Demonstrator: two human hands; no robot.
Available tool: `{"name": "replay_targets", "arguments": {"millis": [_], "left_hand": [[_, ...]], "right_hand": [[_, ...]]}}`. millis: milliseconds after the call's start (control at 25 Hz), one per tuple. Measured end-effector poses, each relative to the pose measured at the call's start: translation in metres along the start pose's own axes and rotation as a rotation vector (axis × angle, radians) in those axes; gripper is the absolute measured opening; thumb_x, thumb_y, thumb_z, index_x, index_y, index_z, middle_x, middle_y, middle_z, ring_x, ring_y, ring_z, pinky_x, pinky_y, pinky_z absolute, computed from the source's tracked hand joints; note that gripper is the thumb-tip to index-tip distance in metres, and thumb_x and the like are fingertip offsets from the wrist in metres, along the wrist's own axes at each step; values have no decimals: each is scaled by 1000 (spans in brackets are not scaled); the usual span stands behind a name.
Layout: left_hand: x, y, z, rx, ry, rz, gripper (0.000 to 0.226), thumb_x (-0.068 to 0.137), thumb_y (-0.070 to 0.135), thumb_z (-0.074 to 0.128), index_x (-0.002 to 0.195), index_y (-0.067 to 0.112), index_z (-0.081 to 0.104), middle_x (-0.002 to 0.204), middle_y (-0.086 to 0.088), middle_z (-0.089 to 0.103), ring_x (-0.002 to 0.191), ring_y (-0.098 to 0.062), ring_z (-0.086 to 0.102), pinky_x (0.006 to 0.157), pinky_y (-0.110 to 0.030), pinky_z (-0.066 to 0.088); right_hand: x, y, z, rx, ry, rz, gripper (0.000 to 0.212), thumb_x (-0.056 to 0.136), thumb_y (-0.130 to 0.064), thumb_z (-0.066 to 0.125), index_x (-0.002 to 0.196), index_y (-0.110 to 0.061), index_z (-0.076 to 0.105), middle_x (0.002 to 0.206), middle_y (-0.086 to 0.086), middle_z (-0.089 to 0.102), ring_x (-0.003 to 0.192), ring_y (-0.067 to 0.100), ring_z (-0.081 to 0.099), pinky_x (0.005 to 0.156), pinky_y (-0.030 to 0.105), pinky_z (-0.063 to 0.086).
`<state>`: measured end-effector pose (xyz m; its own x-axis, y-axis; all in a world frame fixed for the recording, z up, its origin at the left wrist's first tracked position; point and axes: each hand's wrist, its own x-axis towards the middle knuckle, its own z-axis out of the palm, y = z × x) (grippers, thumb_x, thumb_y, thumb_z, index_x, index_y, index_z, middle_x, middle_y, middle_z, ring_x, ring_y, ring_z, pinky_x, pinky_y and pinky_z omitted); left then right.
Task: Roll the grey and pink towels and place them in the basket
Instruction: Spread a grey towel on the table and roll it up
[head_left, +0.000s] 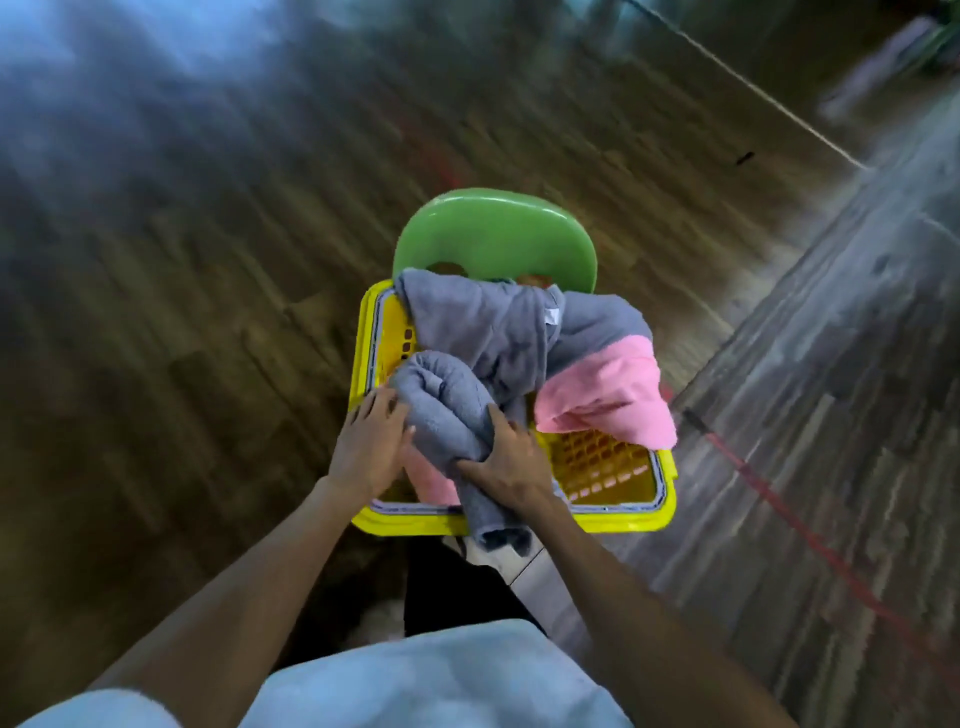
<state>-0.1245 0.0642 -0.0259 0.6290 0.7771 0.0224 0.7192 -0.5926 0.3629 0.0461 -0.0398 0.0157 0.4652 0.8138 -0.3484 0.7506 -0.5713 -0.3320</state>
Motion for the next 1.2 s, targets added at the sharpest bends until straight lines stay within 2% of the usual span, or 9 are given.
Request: {"name": "replay_targets", "arguments": {"millis": [80,160,280,440,560,760,960,1080,1200], "left_hand": [[27,-4,17,41,-38,-37,36,94,24,55,126,8,58,143,-18,46,139,-34,36,109,-47,34],[44,-8,30,104,-32,-58,45,97,29,43,136,9,50,152,-17,35,145,-31,24,116,-45,22],[46,-6,40,261,-89,-43,56,96,37,29,141,10,46,154,-19,28,146,-33,21,119,-48,14],[44,-7,52,331,-77,-25,50,98,38,35,139,13,48,155,-20,25,147,-33,17,119,-53,11],[42,-7,53,360,-81,-27,48,100,38,35,139,11,48,154,-21,27,147,-33,18,118,-54,12],[44,-5,45,345,-70,-18,50,93,40,39,132,13,55,145,-18,46,142,-33,30,119,-52,9],[59,23,44,297,-90,86,37,86,30,52,115,9,63,124,-19,59,124,-38,48,114,-54,20],[83,74,48,204,-156,162,35,79,25,70,111,12,66,116,-14,63,111,-35,56,101,-49,36],[105,127,52,79,-196,248,30,87,26,63,113,13,64,114,-11,62,106,-33,58,90,-45,43]], "right_hand": [[48,16,-5,-102,-124,-97,100,68,-58,70,150,-25,23,135,14,49,123,37,47,97,45,41],[83,30,-1,-198,-242,-212,102,72,-59,69,153,-26,16,142,13,42,128,37,42,100,46,37],[112,56,22,-267,-357,-310,104,78,-58,66,156,-31,2,151,11,29,137,36,29,104,48,28],[121,81,61,-311,-499,-250,110,80,-59,64,153,-36,-15,162,18,-8,150,35,-7,114,57,11],[114,75,80,-311,-484,-181,115,78,-61,65,152,-35,-18,159,19,-20,148,38,-15,111,67,10],[102,69,64,-202,-445,-150,107,79,-51,68,154,-35,-8,162,13,-15,149,35,-12,113,65,8],[78,77,24,-67,-328,-76,86,86,-50,62,154,-36,11,164,10,-3,151,29,-2,118,55,13],[61,101,-16,-114,-128,-20,70,90,-47,58,150,-32,25,161,10,13,148,29,13,115,49,23],[55,133,-61,-111,56,57,50,92,-37,55,139,-23,43,146,9,35,133,31,35,101,45,35]]}}
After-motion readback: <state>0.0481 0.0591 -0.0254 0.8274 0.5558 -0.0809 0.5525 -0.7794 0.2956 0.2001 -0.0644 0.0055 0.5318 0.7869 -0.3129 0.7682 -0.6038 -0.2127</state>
